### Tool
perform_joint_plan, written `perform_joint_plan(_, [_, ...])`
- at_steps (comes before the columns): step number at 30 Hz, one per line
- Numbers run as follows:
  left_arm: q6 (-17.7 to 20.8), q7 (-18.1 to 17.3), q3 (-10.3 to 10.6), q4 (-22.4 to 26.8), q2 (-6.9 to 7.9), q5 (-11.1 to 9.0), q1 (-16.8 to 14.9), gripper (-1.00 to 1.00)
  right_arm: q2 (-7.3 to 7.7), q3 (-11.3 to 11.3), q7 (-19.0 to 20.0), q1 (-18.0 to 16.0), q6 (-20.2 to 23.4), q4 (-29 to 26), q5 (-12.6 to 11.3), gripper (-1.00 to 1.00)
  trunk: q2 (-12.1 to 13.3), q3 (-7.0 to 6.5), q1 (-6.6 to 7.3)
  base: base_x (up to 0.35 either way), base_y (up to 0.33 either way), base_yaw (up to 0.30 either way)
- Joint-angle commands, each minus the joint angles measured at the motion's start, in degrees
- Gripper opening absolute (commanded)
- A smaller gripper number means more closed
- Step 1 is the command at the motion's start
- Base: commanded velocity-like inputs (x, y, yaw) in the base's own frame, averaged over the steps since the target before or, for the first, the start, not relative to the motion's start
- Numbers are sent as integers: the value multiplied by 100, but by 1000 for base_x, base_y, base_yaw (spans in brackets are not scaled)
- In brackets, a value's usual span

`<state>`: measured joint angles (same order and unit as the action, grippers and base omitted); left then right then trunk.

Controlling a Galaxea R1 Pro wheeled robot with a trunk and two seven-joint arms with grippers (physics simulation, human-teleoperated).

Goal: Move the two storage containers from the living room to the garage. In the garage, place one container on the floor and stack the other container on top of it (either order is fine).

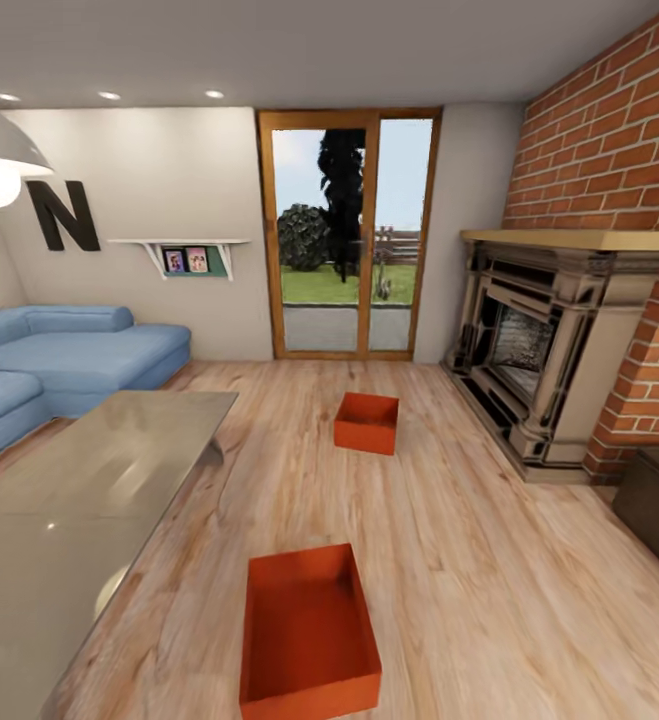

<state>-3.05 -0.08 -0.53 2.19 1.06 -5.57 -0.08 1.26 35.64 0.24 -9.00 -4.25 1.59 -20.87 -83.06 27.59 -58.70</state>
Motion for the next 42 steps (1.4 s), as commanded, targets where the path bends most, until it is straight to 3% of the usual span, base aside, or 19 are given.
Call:
perform_joint_plan(1, [-11,-1,1,1,-1,-58,-1,100,-3,48,3,-5,-32,17,-49,100,-2,5,-3,301,0,270])
perform_joint_plan(11, [-11,-1,1,1,-1,-58,-1,100,-1,48,3,-5,-32,17,-49,100,-2,5,-3,277,0,243])
perform_joint_plan(30, [-11,-1,1,1,-1,-58,-1,100,-3,48,3,-5,-32,17,-49,100,-2,5,-3,273,0,13])
perform_joint_plan(42, [-17,-1,1,1,-1,-58,-1,100,5,48,3,-5,-32,17,-49,100,-2,5,-3,30,0,0])
